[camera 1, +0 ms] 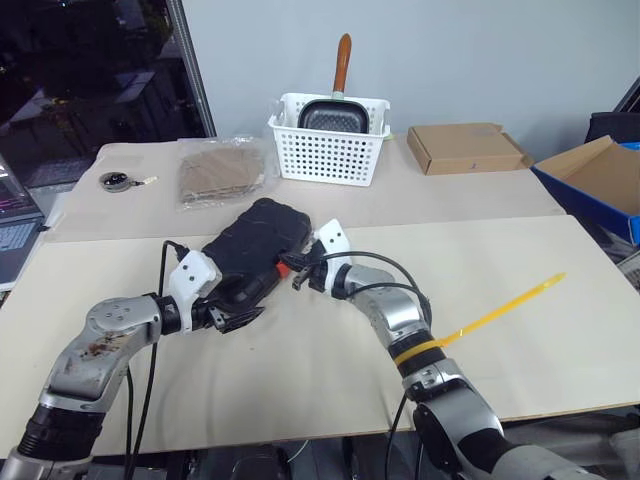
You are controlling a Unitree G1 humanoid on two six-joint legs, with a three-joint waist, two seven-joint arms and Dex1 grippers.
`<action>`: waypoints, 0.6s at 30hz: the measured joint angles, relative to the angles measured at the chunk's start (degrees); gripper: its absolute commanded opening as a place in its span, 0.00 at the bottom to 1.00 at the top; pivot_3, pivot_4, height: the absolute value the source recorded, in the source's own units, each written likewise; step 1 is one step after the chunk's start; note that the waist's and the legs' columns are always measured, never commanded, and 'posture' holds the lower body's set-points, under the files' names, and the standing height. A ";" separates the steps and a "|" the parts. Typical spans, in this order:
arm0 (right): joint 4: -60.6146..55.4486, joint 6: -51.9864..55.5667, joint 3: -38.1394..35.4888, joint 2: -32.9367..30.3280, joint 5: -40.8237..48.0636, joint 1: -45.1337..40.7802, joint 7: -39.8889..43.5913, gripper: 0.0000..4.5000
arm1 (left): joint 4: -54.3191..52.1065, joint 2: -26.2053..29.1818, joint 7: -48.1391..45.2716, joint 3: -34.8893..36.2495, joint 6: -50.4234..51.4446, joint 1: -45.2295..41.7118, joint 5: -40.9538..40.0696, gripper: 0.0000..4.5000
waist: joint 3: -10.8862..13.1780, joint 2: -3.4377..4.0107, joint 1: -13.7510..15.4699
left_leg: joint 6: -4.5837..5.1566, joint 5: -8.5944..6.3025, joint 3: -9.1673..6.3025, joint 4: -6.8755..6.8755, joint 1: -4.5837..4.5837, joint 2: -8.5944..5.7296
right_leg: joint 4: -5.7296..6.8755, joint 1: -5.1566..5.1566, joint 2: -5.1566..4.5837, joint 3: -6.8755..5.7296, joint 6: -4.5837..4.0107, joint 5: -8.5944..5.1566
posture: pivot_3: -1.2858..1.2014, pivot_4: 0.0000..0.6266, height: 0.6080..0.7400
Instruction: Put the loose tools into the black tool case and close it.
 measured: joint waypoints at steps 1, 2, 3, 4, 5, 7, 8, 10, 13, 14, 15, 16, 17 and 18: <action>-1.39 -1.39 0.11 -0.33 -0.12 1.15 0.99 0.01 | -0.05 -0.20 -0.01 0.03 -0.30 0.04 0.01 1.00 | 0.00 0.00 0.07 | 0.00 0.00 0.00 -0.01 -0.04 0.00 | -0.01 -0.02 0.00 -0.01 0.01 -0.01 | 0.52 0.24 1.00; -2.33 -2.00 0.28 -0.38 0.00 2.11 1.55 0.01 | -0.07 -0.27 -0.03 0.02 -0.64 0.13 0.01 1.00 | 0.00 0.00 0.11 | 0.00 0.00 0.00 -0.02 -0.08 0.00 | -0.03 -0.04 0.00 -0.02 0.03 -0.02 | 0.52 0.24 1.00; -3.55 -2.58 0.24 -0.58 0.44 3.21 2.19 0.01 | -0.08 -0.44 -0.04 0.12 -1.19 0.33 -0.01 1.00 | 0.01 0.00 0.14 | 0.00 0.00 0.00 -0.03 -0.17 0.00 | -0.06 -0.10 -0.01 -0.02 0.04 -0.02 | 0.52 0.24 1.00; -5.32 -2.96 0.30 -1.06 0.75 4.40 2.63 0.01 | -0.21 -0.77 -0.05 0.41 -1.53 0.51 -0.08 1.00 | 0.02 0.01 0.15 | -0.01 0.00 -0.01 -0.03 -0.29 0.00 | -0.08 -0.18 -0.02 -0.03 0.04 -0.02 | 0.52 0.24 1.00; -8.34 -3.28 0.35 -1.79 0.95 6.29 3.38 0.01 | -0.45 -1.59 -0.04 1.12 -2.19 1.01 -0.52 1.00 | 0.04 0.02 0.16 | -0.01 0.00 -0.01 -0.03 -0.51 0.00 | -0.10 -0.36 -0.04 -0.05 0.05 -0.03 | 0.52 0.24 1.00; -13.30 -3.71 0.14 -2.91 1.75 8.06 3.78 0.01 | -0.95 -3.23 0.19 2.49 -2.45 1.81 -1.84 1.00 | 0.06 0.02 0.30 | -0.06 0.03 -0.02 -0.02 -0.97 -0.01 | -0.09 -0.82 -0.06 -0.07 0.07 -0.02 | 0.52 0.24 1.00; -16.42 -3.60 -0.08 -3.66 2.08 8.54 3.98 0.01 | -1.33 -4.12 0.71 3.18 -2.62 2.12 -2.53 1.00 | 0.06 0.02 0.36 | -0.15 0.09 -0.02 -0.02 -1.23 -0.02 | -0.07 -1.04 -0.05 -0.07 0.08 -0.01 | 0.52 0.24 1.00; -24.56 -2.03 -0.31 -6.71 3.46 10.11 4.93 0.17 | -2.77 -5.80 1.26 4.74 -2.23 3.37 -4.65 1.00 | 0.07 0.01 0.54 | -0.21 0.07 -0.10 -0.03 -1.50 -0.01 | -0.10 -1.18 -0.03 -0.09 0.09 -0.01 | 0.52 0.24 1.00; -34.96 0.94 -0.92 -14.34 5.42 15.08 8.02 0.41 | -6.79 -6.64 0.90 9.33 -1.44 6.72 -9.78 1.00 | 0.07 -0.01 1.18 | -0.25 -0.02 -0.28 -0.02 -1.79 0.03 | -0.14 -1.26 -0.02 -0.17 0.08 -0.01 | 0.52 0.24 1.00; -36.95 1.81 -1.41 -16.40 5.95 16.84 8.78 0.46 | -8.15 -6.47 0.78 10.94 -0.91 7.72 -11.38 1.00 | 0.07 -0.01 1.39 | -0.22 -0.07 -0.28 -0.03 -1.81 0.04 | -0.42 -1.25 -0.01 -0.18 0.09 -0.02 | 0.52 0.24 1.00; -38.66 3.23 -2.27 -19.17 6.71 18.89 9.79 0.56 | -9.75 -5.91 0.72 12.82 0.10 8.94 -13.35 1.00 | 0.08 -0.02 1.52 | -0.19 -0.08 -0.27 -0.02 -1.85 0.03 | -0.64 -1.24 -0.01 -0.21 0.11 -0.03 | 0.52 0.24 1.00; -40.01 3.90 -2.91 -21.08 7.53 20.48 10.59 0.63 | -11.10 -5.47 0.65 14.02 0.60 10.33 -14.62 1.00 | 0.08 -0.02 1.54 | -0.16 -0.10 -0.26 -0.03 -1.85 0.03 | -0.71 -1.23 -0.01 -0.22 0.11 -0.03 | 0.52 0.24 1.00; -42.20 4.60 -3.80 -24.29 8.71 22.86 12.11 0.72 | -13.11 -5.05 0.60 15.80 1.59 12.59 -16.41 1.00 | 0.10 -0.03 1.56 | -0.10 -0.15 -0.24 -0.02 -1.85 0.03 | -0.74 -1.21 -0.01 -0.23 0.16 -0.06 | 0.52 0.24 1.00; -43.06 4.83 -4.68 -26.07 9.00 24.12 12.94 0.77 | -13.93 -4.75 0.57 16.83 1.95 13.99 -17.11 1.00 | 0.11 -0.05 1.56 | -0.08 -0.16 -0.23 -0.02 -1.81 0.02 | -0.74 -1.17 -0.01 -0.23 0.19 -0.08 | 0.52 0.24 1.00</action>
